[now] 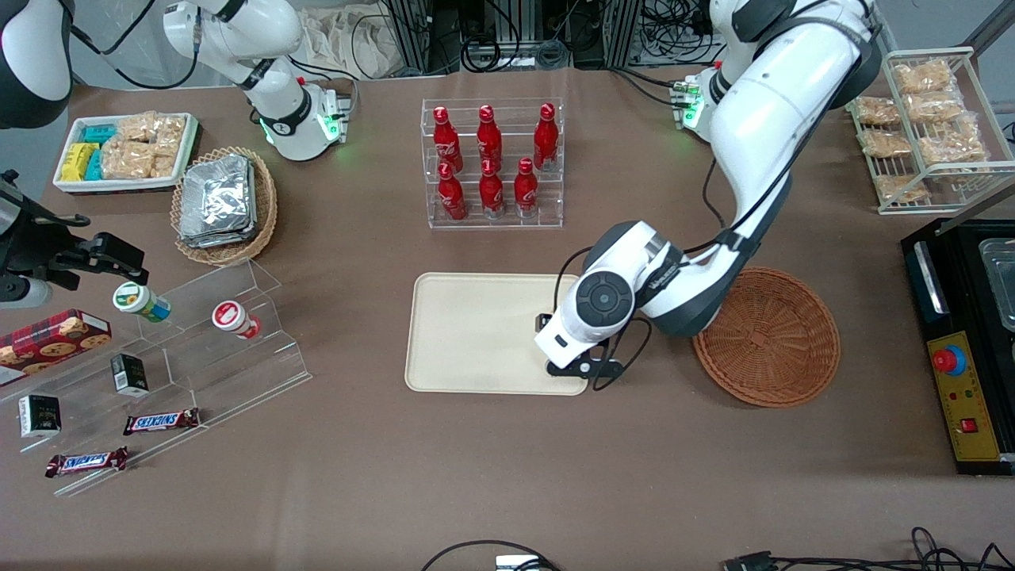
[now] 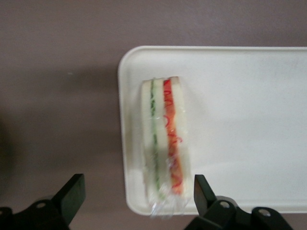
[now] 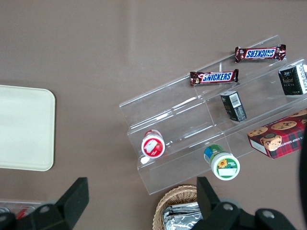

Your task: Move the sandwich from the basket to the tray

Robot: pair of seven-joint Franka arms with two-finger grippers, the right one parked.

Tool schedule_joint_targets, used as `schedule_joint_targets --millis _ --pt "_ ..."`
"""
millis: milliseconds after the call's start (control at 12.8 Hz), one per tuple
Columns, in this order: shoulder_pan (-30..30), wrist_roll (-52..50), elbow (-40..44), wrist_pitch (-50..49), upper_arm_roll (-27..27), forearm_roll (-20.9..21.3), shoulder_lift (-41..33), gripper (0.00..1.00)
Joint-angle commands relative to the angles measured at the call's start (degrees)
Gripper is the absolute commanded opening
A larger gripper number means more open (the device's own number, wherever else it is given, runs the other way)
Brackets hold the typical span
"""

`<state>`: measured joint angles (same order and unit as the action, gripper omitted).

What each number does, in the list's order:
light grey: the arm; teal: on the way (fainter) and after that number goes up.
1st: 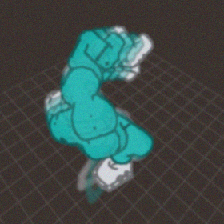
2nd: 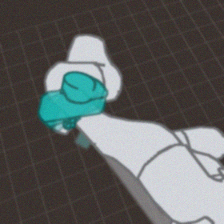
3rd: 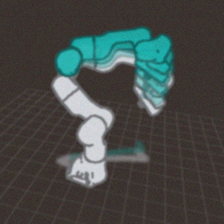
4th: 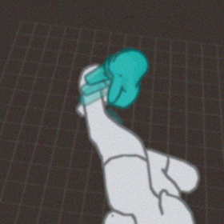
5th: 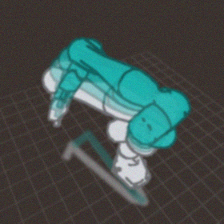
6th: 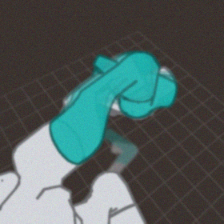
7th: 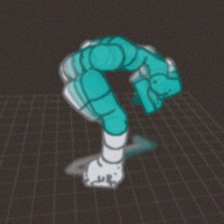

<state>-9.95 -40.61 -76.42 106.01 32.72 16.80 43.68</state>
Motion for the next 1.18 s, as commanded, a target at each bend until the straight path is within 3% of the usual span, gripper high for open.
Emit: schedule_joint_targets --millis 0,235,392,627,1098 --pt "3.2 -0.5 -1.9 -4.7 -0.2 0.3 -8.5 1.00" --pt "7.8 -0.5 -6.4 -5.0 0.1 -0.7 -17.3 1.00" --pt "11.0 0.4 -8.5 -5.5 0.1 -4.0 -22.3 1.00" --pt "15.0 6.2 -9.9 -9.5 -0.5 -5.9 -27.4 1.00" --pt "5.9 24.5 -19.8 -11.2 -23.3 -13.5 -42.2 1.00"
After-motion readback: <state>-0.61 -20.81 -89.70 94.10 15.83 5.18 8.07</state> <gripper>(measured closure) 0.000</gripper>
